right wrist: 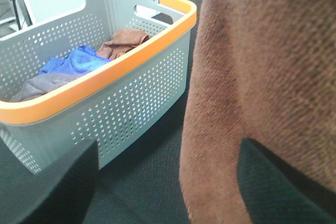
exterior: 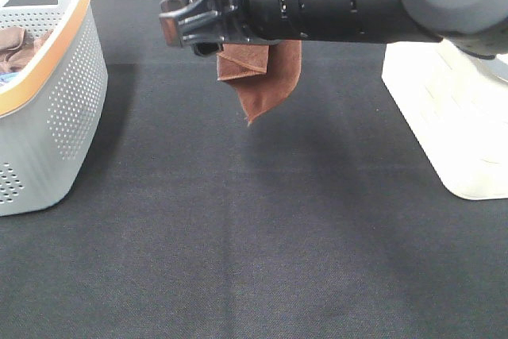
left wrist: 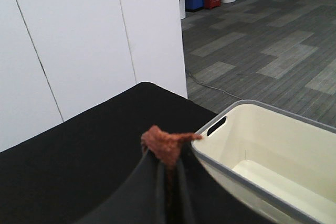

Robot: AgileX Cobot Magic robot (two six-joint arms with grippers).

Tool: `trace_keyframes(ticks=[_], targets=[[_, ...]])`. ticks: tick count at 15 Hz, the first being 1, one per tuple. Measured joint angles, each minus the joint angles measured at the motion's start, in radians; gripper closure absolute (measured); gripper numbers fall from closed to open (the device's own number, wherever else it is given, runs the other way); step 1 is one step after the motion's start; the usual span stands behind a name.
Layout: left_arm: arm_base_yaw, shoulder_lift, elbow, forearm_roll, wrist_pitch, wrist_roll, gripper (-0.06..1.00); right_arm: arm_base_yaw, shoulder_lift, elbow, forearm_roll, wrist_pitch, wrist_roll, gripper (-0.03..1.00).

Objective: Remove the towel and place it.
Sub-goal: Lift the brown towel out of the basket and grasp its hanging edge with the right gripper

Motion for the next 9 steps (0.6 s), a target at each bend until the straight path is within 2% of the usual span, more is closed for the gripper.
trace_keyframes(ticks=[1,3,9], targets=[[0.000,0.000,0.000,0.050,0.025,0.000,0.94,0.000,0.000,0.000,0.012,0.000,-0.005,0.25],[0.000,-0.002,0.000,0.082,0.061,0.000,0.94,0.000,0.000,0.000,0.064,-0.011,-0.023,0.24],[0.000,-0.067,0.000,0.081,0.128,0.000,0.94,0.000,0.000,0.000,0.266,-0.042,-0.174,0.17]])
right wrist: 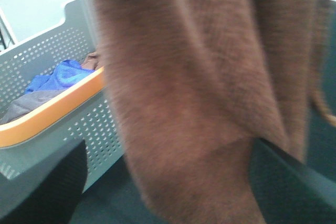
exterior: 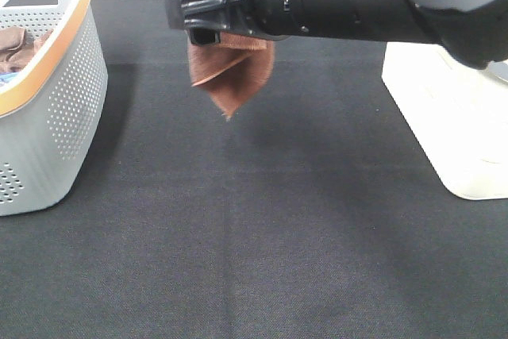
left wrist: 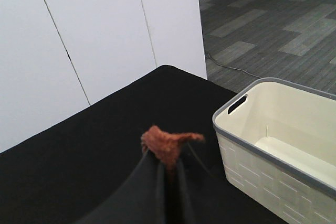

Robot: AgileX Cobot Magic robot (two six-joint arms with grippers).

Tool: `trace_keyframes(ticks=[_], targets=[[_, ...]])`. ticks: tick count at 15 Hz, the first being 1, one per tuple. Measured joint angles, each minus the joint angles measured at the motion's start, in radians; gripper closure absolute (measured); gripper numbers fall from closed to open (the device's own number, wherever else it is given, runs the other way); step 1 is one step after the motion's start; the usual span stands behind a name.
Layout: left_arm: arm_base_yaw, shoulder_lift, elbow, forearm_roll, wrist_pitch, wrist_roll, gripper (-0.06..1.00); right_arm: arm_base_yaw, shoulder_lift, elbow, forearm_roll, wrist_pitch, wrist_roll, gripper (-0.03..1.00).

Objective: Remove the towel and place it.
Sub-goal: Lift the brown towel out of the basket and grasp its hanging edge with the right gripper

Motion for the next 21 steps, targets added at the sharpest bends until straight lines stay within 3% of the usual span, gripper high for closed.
trace_keyframes(ticks=[4,9,10,13,15,21], targets=[[0.000,-0.012,0.000,-0.073,0.053,0.000,0.94,0.000,0.000,0.000,0.063,-0.009,-0.047,0.15],[0.000,-0.012,0.000,-0.081,0.062,0.000,0.94,0.000,0.000,0.000,0.068,-0.001,-0.047,0.15],[0.000,-0.012,0.000,-0.070,0.062,0.000,0.94,0.000,0.000,0.000,0.069,0.010,-0.048,0.15],[0.000,-0.010,0.000,0.091,0.065,-0.001,0.94,0.000,-0.019,0.000,0.070,0.084,-0.048,0.15],[0.000,-0.002,-0.001,0.151,0.067,-0.002,0.94,0.000,-0.050,0.000,0.070,0.133,-0.048,0.15],[0.000,0.039,-0.001,0.150,0.065,-0.052,0.94,0.000,-0.094,-0.001,0.064,0.298,-0.048,0.18]])
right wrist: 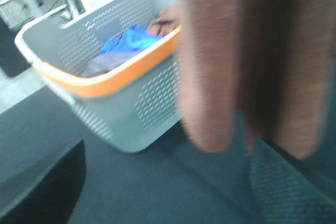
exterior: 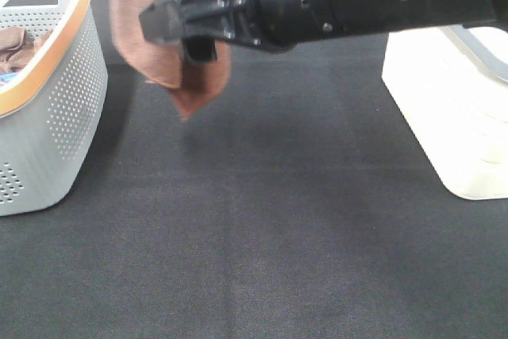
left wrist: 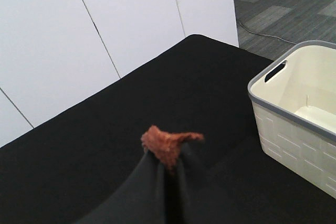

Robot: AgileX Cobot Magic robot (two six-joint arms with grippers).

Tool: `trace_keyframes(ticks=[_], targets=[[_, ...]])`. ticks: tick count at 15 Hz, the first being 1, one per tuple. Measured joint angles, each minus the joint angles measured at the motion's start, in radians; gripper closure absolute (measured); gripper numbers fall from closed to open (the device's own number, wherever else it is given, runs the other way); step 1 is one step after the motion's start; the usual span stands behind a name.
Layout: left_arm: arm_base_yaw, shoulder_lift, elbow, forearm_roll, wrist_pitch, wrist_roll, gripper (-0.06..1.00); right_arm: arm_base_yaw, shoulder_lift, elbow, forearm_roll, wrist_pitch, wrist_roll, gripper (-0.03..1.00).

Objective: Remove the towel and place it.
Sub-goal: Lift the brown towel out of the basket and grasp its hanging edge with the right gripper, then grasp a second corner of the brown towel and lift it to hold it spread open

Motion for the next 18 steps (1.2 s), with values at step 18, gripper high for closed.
trace_keyframes(ticks=[18], targets=[[0.000,0.000,0.000,-0.128,-0.022,-0.003,0.94,0.182,0.251,-0.048,-0.018,-0.481,-0.122,0.29]])
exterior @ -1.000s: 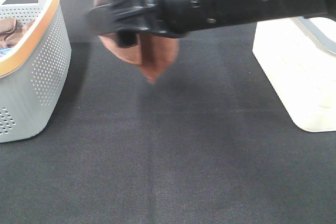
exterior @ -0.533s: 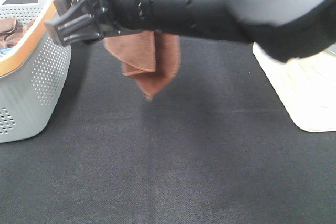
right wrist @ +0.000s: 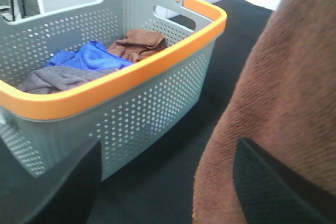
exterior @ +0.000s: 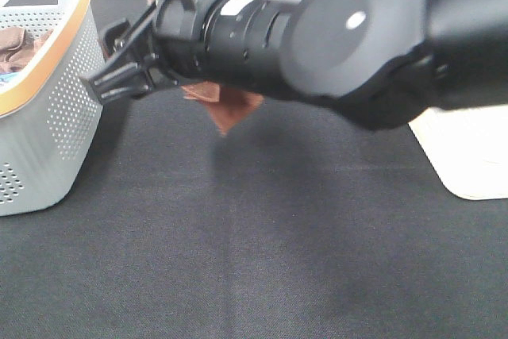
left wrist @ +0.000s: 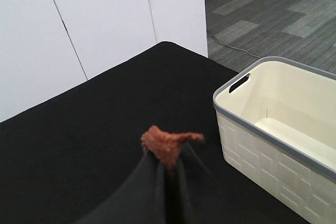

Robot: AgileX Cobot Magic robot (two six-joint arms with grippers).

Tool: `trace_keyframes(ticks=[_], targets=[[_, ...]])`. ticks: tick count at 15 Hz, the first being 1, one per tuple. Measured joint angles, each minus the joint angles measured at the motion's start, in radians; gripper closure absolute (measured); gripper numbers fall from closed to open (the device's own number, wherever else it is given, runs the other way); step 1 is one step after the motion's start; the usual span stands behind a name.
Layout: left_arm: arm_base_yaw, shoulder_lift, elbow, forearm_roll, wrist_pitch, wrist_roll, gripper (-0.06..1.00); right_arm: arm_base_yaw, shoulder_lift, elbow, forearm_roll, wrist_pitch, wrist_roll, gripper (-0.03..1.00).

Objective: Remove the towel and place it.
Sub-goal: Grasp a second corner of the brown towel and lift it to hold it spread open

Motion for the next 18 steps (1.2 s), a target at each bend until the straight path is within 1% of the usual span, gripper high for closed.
trace_keyframes(ticks=[1,2,4,6,8,9,10,11,14,16,18], targets=[[0.000,0.000,0.000,0.000,0.000,0.000,0.94,0.000,0.012,0.000,0.037,-0.022,0.000,0.29],[0.000,0.000,0.000,0.000,0.000,0.000,0.94,0.000,0.022,0.000,0.133,-0.087,-0.013,0.29],[0.000,-0.001,0.000,0.000,0.000,0.000,0.94,0.000,0.023,0.000,0.271,-0.170,-0.125,0.29],[0.000,-0.005,0.000,0.000,0.000,0.000,0.94,0.000,0.023,0.000,0.382,-0.208,-0.237,0.29],[0.000,-0.008,0.000,0.000,0.000,0.000,0.94,0.000,0.023,0.000,0.499,-0.251,-0.309,0.29],[0.000,-0.008,0.000,-0.001,0.000,0.000,0.94,0.000,0.023,0.000,0.580,-0.288,-0.360,0.26],[0.000,-0.008,0.000,-0.006,0.000,0.000,0.94,0.000,0.023,0.000,0.617,-0.314,-0.392,0.25],[0.000,-0.008,0.000,-0.025,0.000,0.000,0.94,0.000,0.023,0.000,0.640,-0.338,-0.415,0.24],[0.000,-0.008,0.000,-0.083,0.000,0.000,0.94,0.000,0.023,0.000,0.651,-0.378,-0.426,0.22],[0.000,-0.008,0.000,-0.094,0.000,0.000,0.94,0.000,0.023,0.000,0.646,-0.377,-0.427,0.22],[0.000,-0.008,0.000,-0.103,0.000,0.000,0.94,0.000,0.023,0.000,0.620,-0.369,-0.429,0.22]])
